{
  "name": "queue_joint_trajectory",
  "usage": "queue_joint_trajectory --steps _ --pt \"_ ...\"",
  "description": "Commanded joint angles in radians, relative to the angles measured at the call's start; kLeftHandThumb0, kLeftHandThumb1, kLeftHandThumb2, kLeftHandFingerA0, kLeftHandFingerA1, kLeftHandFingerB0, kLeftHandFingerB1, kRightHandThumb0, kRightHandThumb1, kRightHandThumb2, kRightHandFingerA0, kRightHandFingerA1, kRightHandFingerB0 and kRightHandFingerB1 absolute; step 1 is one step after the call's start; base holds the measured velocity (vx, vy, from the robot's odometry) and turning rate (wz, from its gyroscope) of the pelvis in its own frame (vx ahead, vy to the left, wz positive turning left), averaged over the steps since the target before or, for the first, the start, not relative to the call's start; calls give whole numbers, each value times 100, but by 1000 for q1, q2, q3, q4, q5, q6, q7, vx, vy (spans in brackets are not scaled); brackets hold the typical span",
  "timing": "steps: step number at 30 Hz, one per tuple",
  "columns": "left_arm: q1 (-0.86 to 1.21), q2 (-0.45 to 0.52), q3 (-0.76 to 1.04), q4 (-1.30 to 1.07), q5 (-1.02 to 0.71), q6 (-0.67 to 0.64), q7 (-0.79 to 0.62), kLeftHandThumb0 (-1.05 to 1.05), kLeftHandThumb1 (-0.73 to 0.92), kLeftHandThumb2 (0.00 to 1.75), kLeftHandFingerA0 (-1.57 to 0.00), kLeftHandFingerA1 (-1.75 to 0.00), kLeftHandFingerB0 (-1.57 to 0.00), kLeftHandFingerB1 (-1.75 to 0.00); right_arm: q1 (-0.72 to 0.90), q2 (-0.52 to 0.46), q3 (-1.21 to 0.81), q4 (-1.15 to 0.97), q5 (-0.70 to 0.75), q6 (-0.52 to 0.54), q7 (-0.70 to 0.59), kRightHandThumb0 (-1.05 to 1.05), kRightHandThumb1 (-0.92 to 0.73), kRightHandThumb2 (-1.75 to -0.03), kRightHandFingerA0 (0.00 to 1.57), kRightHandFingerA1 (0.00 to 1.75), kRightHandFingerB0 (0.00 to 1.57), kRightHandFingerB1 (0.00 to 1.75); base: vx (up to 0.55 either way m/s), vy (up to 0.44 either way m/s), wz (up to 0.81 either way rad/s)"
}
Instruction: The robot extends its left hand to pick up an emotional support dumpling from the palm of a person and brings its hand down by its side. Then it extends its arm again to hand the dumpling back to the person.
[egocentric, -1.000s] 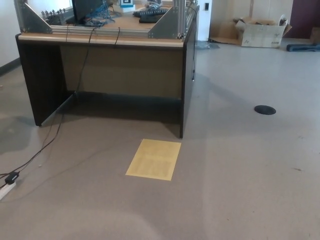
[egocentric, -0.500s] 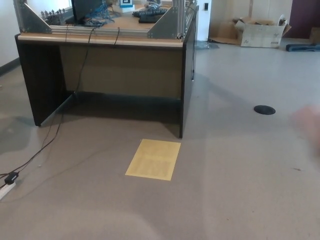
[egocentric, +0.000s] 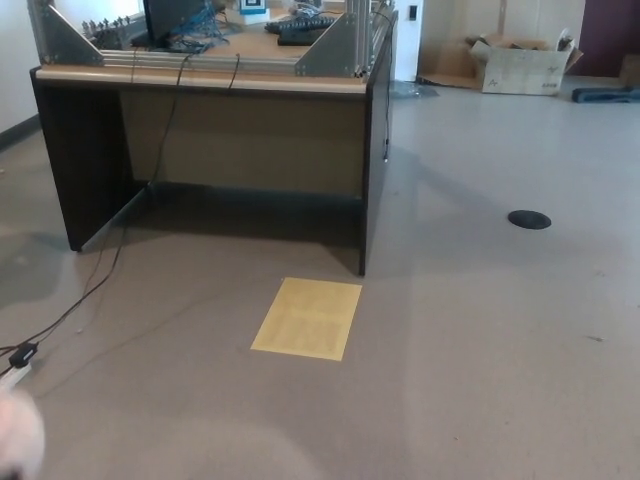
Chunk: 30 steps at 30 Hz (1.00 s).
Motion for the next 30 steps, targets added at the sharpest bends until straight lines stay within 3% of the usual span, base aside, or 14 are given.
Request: queue_joint_trajectory --steps 1,6,12,14,15,18,30 --pt "-168 136 -28 -142 -42 118 3 -5 82 65 -104 -121 -89 -83 -4 -14 3 -9 3 7 -9 -33 -62 -59 75 51 38 34 0 0 0" --pt "-376 230 -147 -219 -16 217 -15 -12 82 64 -101 -113 -93 -75 -27 -20 0 -7 13 25 3 -35 -62 -59 71 49 36 33 0 0 0" --pt "-562 239 -323 -314 19 290 -42 -9 75 69 -105 -108 -93 -80 -19 -17 6 -12 2 2 -12 -33 -62 -58 69 50 37 34 0 0 0" --pt "-623 224 -394 -299 35 263 -85 -8 74 67 -103 -110 -93 -81 -20 -21 14 -6 -15 -5 -27 -34 -62 -59 71 50 37 34 0 0 3" --pt "-666 196 -462 -292 60 263 -92 -11 71 63 -109 -106 -98 -72 -19 -14 5 -12 10 2 -7 -41 -51 -73 64 58 33 43 0 0 0" --pt "-724 173 -556 -309 74 281 -115 -12 68 67 -112 -100 -97 -75 -21 -10 6 -29 11 33 -12 -41 -52 -73 63 56 34 43 0 0 0" --pt "-944 55 -875 -439 173 469 -169 -9 69 67 -111 -105 -97 -71 -56 -6 18 -52 7 62 -7 -39 -53 -73 65 56 33 42 0 0 0"
